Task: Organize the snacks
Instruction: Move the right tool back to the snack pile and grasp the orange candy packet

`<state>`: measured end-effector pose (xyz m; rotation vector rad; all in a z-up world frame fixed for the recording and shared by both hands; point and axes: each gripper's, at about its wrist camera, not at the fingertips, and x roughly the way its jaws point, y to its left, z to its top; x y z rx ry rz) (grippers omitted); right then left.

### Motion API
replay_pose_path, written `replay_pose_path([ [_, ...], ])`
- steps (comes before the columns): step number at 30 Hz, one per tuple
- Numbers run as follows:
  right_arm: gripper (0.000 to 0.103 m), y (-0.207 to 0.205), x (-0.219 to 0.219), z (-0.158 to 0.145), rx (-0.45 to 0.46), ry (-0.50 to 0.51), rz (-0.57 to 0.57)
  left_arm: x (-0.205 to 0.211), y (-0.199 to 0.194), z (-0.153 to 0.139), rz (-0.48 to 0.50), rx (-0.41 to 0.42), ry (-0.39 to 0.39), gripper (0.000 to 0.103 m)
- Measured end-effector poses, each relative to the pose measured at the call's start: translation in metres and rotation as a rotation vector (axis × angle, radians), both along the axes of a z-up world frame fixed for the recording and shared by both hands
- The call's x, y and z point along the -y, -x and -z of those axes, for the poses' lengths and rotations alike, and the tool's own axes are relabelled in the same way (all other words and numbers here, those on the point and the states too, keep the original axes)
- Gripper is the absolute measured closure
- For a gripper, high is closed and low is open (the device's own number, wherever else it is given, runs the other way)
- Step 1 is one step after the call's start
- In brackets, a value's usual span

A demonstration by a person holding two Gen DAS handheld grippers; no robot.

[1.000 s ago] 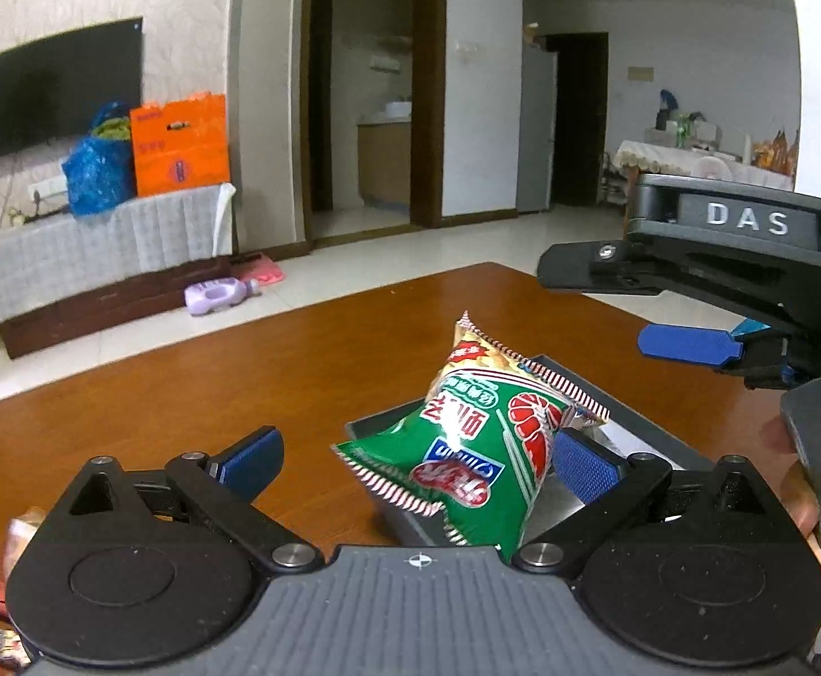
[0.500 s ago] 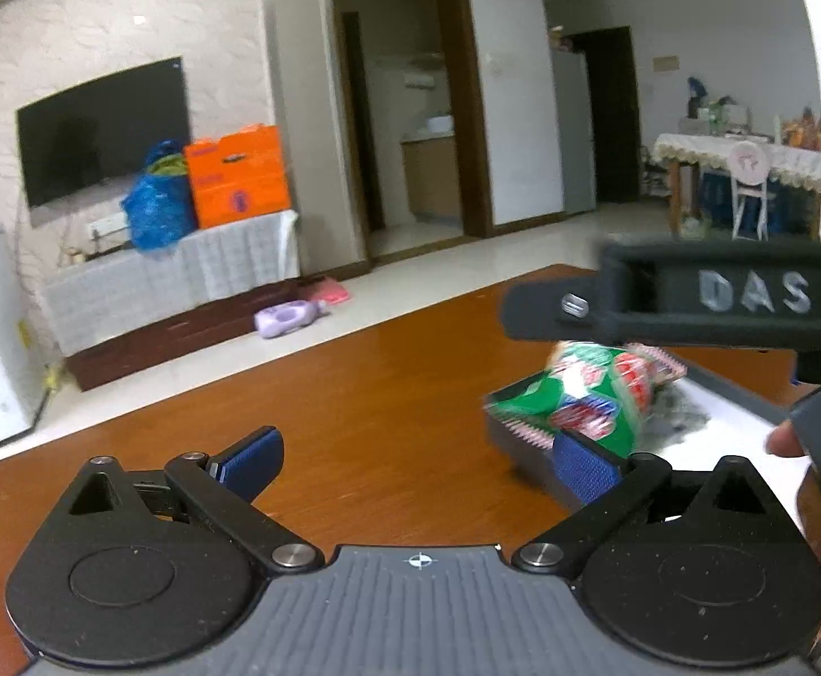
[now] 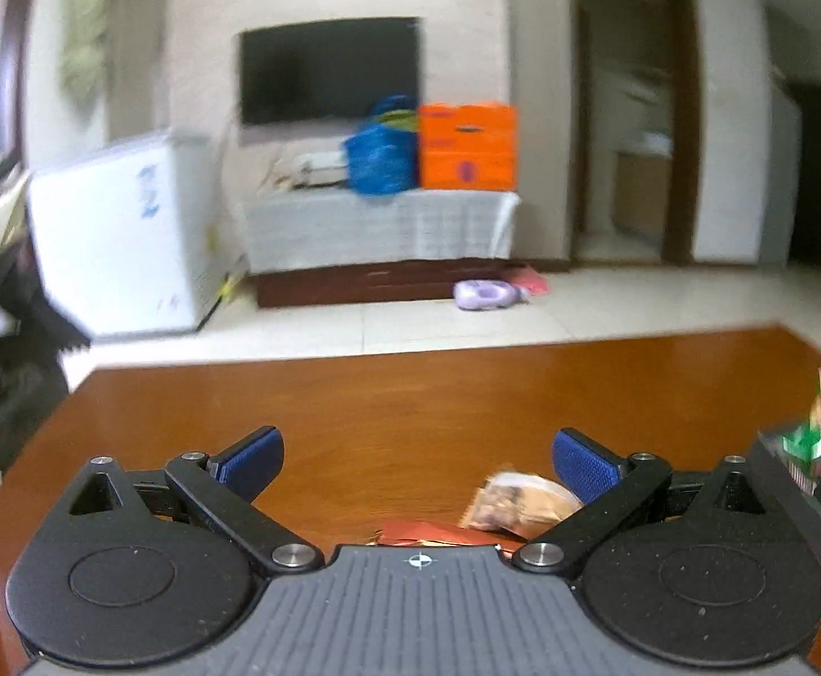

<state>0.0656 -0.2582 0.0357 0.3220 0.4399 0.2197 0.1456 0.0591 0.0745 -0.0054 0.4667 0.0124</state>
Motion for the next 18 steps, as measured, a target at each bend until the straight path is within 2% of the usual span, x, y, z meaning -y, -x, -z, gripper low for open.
replay_pose_path([
  [5,0.009,0.007,-0.033,0.009,-0.010,0.097,-0.111,-0.018,0.009,-0.003,-0.046,-0.033,0.004,0.000],
  [8,0.009,0.010,-0.054,0.017,-0.010,0.138,-0.184,-0.023,0.010,0.001,-0.028,-0.065,0.013,0.000],
  [12,0.009,0.021,-0.079,0.034,0.020,0.187,-0.254,-0.027,0.007,0.004,-0.028,-0.068,0.006,0.000],
  [14,0.009,0.013,-0.087,0.041,-0.019,0.193,-0.270,-0.026,0.006,0.008,-0.016,-0.081,0.009,0.000],
  [16,0.009,0.012,-0.092,0.049,-0.020,0.169,-0.288,-0.023,0.004,0.014,-0.006,-0.090,-0.006,0.000],
  [18,0.009,0.007,-0.098,0.055,-0.049,0.192,-0.301,-0.017,0.006,0.017,0.005,-0.090,-0.022,0.000],
])
